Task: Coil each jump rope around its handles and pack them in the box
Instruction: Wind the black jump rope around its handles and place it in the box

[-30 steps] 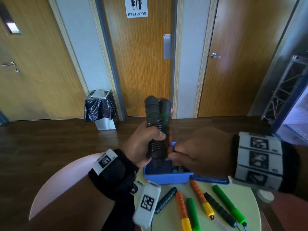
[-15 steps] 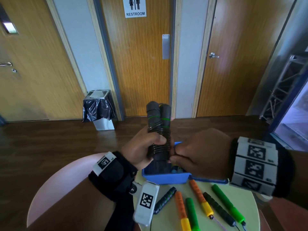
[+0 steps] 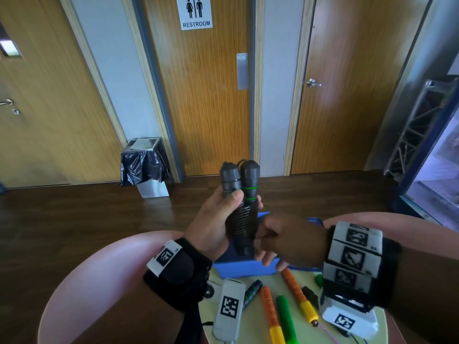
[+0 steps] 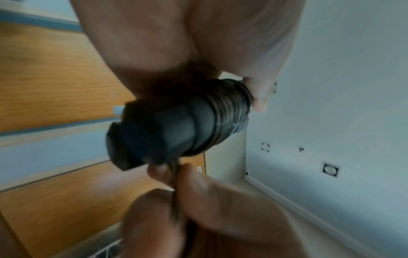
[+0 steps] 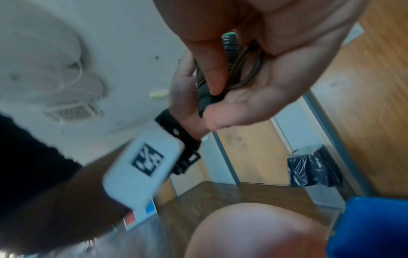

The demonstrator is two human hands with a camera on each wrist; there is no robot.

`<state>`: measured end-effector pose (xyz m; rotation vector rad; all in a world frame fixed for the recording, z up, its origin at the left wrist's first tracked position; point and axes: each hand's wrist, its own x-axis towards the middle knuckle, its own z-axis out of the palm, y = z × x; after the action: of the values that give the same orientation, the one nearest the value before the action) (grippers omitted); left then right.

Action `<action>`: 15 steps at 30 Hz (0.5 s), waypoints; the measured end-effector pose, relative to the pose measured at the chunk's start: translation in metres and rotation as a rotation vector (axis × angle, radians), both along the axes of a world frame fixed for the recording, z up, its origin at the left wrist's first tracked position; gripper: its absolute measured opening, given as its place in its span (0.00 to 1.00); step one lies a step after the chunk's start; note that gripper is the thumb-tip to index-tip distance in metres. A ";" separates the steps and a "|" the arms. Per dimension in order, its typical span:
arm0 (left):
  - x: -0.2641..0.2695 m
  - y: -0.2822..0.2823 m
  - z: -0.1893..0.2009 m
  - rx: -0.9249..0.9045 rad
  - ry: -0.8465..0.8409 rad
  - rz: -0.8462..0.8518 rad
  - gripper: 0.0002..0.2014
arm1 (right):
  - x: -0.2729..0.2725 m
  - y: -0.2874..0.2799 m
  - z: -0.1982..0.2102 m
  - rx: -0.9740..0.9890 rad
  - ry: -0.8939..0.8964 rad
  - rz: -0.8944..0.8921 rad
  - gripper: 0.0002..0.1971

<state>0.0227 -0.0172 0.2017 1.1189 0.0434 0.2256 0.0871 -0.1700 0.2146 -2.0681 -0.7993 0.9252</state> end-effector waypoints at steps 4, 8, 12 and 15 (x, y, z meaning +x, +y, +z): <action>0.001 -0.004 0.000 0.130 -0.025 0.055 0.37 | 0.000 0.002 0.004 0.122 0.365 -0.032 0.04; -0.001 -0.004 -0.003 0.136 -0.047 0.008 0.36 | 0.000 0.007 -0.001 0.207 0.345 -0.012 0.15; -0.002 0.008 -0.010 0.219 -0.023 0.009 0.37 | 0.005 0.006 -0.007 0.349 0.190 -0.116 0.19; -0.003 0.022 -0.016 0.274 0.004 0.039 0.31 | 0.005 0.003 -0.010 0.352 0.223 -0.095 0.19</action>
<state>0.0193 0.0044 0.1855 1.3926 0.0386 0.2700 0.0917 -0.1673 0.2041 -1.6513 -0.6838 0.8748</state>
